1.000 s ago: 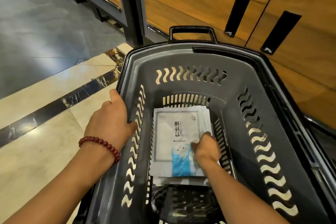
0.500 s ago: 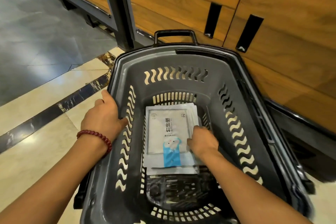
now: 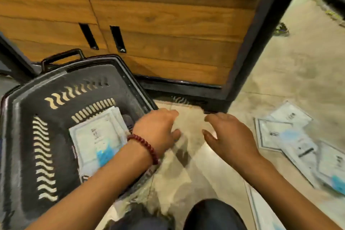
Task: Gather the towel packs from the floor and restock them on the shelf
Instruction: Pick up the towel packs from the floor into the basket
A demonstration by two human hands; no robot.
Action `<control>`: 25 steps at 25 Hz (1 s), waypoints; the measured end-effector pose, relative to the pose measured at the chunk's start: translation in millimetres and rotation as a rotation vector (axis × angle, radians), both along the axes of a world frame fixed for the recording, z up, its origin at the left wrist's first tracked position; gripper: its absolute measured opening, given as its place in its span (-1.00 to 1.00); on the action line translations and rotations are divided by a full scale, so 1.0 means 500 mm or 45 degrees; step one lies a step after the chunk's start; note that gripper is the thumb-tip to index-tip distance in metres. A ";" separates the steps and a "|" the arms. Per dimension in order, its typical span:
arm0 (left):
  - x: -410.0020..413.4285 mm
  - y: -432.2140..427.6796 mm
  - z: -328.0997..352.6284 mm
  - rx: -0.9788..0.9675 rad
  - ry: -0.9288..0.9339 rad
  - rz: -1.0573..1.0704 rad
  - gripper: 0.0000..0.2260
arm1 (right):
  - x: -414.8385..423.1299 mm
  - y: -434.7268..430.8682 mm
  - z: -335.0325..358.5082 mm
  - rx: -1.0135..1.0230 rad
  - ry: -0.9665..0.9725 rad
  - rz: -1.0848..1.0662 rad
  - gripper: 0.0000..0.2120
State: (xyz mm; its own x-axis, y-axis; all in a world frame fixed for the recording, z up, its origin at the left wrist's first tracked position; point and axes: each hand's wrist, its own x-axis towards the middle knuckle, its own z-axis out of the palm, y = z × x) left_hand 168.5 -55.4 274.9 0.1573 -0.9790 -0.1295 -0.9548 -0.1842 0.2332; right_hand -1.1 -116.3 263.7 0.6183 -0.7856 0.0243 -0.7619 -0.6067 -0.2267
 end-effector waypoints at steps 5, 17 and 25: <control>-0.306 -0.112 -0.115 0.320 -0.002 -0.492 -0.59 | -0.331 0.052 -0.152 0.293 0.245 -0.554 -0.69; -0.632 -0.172 -0.660 0.854 -0.292 -0.908 -0.46 | -0.641 0.133 -0.643 0.653 0.233 -1.261 -0.62; -0.611 -0.231 -0.743 0.762 -0.233 -0.755 -0.66 | -0.681 0.039 -0.755 0.670 0.186 -1.416 -0.25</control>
State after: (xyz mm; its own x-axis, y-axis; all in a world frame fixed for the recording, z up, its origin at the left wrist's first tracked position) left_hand -136.8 -171.0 -96.6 -0.2895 -0.6810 -0.6726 -0.9453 0.3136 0.0894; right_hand -341.8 -97.0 -113.9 -0.4200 -0.7786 -0.4663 -0.8433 0.5247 -0.1166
